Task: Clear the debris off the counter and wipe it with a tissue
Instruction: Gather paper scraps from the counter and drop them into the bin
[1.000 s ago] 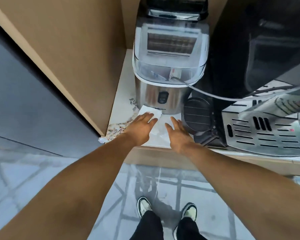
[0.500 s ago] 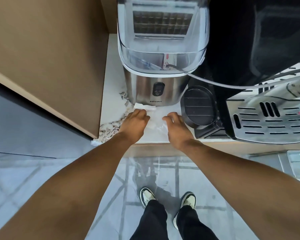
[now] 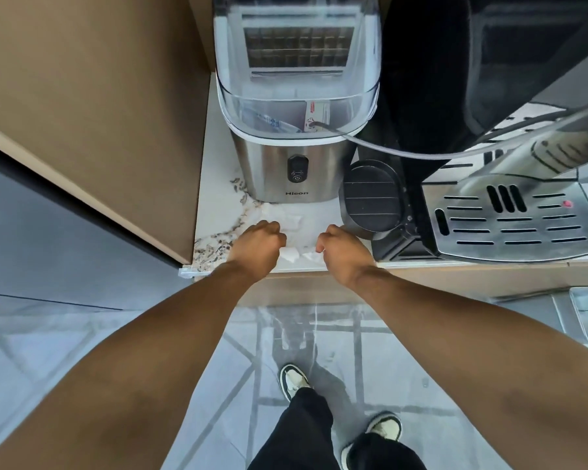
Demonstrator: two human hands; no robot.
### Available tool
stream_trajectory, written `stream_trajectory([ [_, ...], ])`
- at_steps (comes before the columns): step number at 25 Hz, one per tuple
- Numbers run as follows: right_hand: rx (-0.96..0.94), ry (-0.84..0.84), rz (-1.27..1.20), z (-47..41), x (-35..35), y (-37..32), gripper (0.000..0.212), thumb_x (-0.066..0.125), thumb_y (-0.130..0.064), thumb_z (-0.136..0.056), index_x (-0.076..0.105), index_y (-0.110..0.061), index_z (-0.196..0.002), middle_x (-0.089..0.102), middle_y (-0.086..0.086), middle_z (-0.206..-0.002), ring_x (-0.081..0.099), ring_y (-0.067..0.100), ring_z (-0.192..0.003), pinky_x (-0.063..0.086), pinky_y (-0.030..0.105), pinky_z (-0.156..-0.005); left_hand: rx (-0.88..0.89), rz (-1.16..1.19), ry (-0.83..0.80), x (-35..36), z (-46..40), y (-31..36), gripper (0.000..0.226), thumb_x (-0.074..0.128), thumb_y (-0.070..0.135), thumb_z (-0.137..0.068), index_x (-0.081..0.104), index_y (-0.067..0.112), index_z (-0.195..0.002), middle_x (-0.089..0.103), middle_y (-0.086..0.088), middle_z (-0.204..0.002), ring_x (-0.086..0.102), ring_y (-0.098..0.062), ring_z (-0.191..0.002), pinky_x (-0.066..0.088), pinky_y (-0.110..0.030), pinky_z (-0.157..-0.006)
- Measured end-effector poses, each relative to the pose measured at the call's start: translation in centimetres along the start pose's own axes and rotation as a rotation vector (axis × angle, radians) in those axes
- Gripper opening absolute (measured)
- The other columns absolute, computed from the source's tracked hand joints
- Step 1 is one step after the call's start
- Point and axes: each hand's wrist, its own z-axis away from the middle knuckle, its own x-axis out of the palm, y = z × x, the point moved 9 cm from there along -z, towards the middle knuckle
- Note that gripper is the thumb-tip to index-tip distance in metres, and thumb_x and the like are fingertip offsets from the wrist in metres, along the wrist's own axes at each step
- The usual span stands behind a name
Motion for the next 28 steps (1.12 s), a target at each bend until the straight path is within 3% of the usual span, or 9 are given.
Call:
stream_trajectory([
  [9,-0.118,0.074,-0.04,5.8,-2.3,1.6,0.035,0.052,0.008,-0.087,0.067,-0.014,-0.109,0.057,0.006,-0.113,0.05,0.024,-0.113,0.048,0.034,-0.091,-0.075,-0.038,0.036,-3.2,3.9,5.6,0.025,0.056,0.0,-0.086,0.072,0.009,-0.104,0.06,-0.01,-0.104,0.055,-0.031,-0.105,0.052,-0.04,-0.071],
  [15,-0.145,0.099,-0.089,11.7,-4.2,4.8,0.032,0.052,0.007,-0.088,0.069,-0.013,-0.107,0.058,0.009,-0.112,0.058,0.028,-0.106,0.049,0.031,-0.089,-0.09,-0.049,0.058,-4.3,6.5,11.7,0.024,0.055,0.002,-0.089,0.071,0.01,-0.105,0.058,-0.009,-0.103,0.053,-0.031,-0.106,0.054,-0.043,-0.075],
  [22,-0.011,0.178,-0.105,19.8,-6.8,14.6,0.034,0.05,0.007,-0.089,0.068,-0.014,-0.109,0.056,0.008,-0.121,0.06,0.025,-0.107,0.049,0.027,-0.088,-0.002,-0.044,0.078,-3.2,6.3,23.4,0.026,0.053,0.002,-0.089,0.069,0.009,-0.107,0.057,-0.01,-0.104,0.052,-0.031,-0.108,0.054,-0.044,-0.078],
  [25,0.086,0.218,-0.125,23.7,-7.8,20.6,0.035,0.05,0.005,-0.09,0.066,-0.015,-0.114,0.054,0.007,-0.135,0.055,0.025,-0.122,0.044,0.028,-0.099,0.08,-0.054,0.095,-3.0,5.1,29.5,0.026,0.054,0.001,-0.088,0.07,0.01,-0.106,0.058,-0.008,-0.105,0.053,-0.03,-0.108,0.053,-0.042,-0.078],
  [28,0.165,0.263,-0.156,28.0,-8.7,26.1,0.033,0.05,0.002,-0.091,0.066,-0.017,-0.112,0.057,0.006,-0.135,0.051,0.02,-0.128,0.04,0.025,-0.1,0.199,-0.075,0.095,-2.9,3.8,36.2,0.023,0.055,0.002,-0.088,0.07,0.01,-0.104,0.059,-0.007,-0.104,0.053,-0.03,-0.106,0.052,-0.044,-0.079],
])
